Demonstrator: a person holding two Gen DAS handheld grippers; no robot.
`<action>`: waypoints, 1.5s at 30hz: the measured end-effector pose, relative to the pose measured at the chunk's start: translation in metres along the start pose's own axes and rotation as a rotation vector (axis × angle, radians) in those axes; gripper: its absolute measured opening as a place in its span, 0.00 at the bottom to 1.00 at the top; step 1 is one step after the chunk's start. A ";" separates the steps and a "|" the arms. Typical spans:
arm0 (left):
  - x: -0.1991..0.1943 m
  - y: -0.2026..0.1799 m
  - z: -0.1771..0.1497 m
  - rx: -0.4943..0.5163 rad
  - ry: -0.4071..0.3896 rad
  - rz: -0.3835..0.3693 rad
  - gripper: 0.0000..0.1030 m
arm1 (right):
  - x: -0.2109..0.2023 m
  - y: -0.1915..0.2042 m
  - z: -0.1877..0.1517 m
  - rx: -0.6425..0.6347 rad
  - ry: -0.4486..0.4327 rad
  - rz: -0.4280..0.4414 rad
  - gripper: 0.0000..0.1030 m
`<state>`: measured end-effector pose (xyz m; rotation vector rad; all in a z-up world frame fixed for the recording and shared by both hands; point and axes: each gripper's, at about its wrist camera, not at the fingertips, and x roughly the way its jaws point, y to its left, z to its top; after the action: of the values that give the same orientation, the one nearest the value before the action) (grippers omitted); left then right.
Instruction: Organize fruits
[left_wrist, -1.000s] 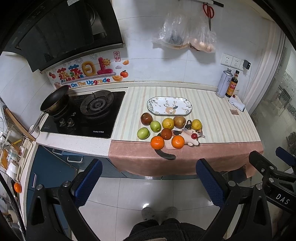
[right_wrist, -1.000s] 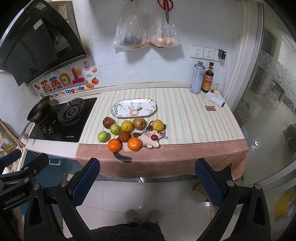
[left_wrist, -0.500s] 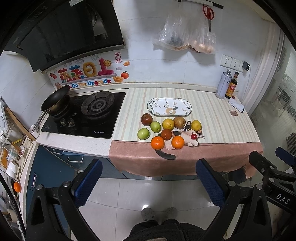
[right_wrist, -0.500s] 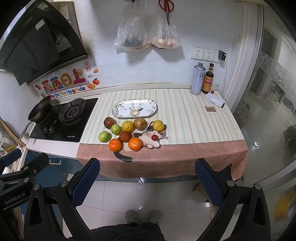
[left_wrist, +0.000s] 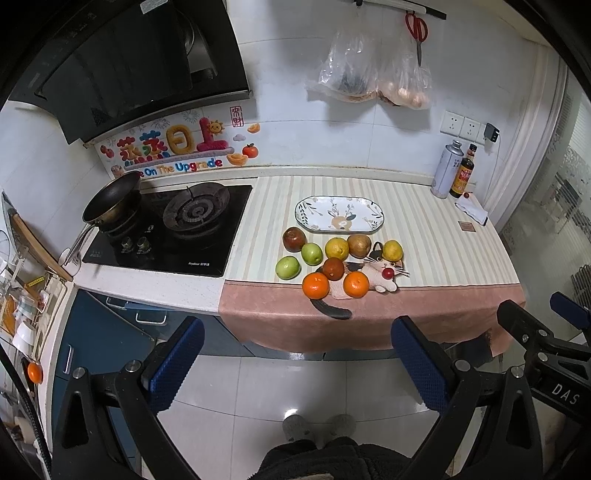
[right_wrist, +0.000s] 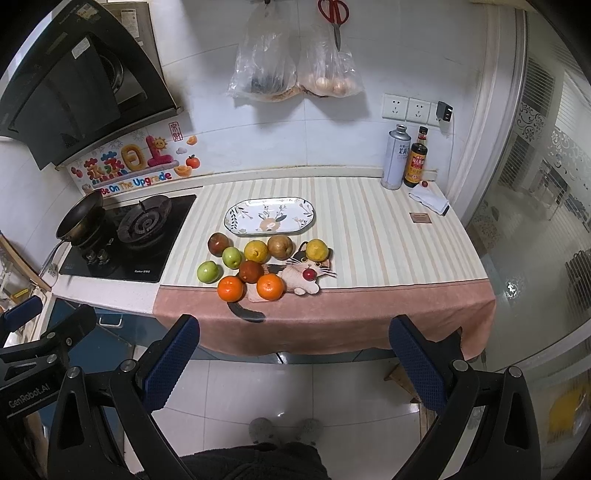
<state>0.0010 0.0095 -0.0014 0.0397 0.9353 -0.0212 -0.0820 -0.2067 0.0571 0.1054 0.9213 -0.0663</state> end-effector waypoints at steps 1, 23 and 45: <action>0.000 -0.001 0.000 0.001 -0.001 0.001 1.00 | 0.001 0.000 0.000 0.000 0.001 0.000 1.00; -0.005 -0.006 0.005 0.012 -0.007 -0.006 1.00 | 0.010 0.000 0.006 0.029 -0.005 0.000 1.00; 0.202 0.066 0.068 0.045 0.134 0.156 1.00 | 0.251 0.005 0.037 0.198 0.214 0.085 1.00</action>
<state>0.1779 0.0722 -0.1223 0.1576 1.0635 0.1059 0.0995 -0.2092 -0.1207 0.3404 1.1214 -0.0682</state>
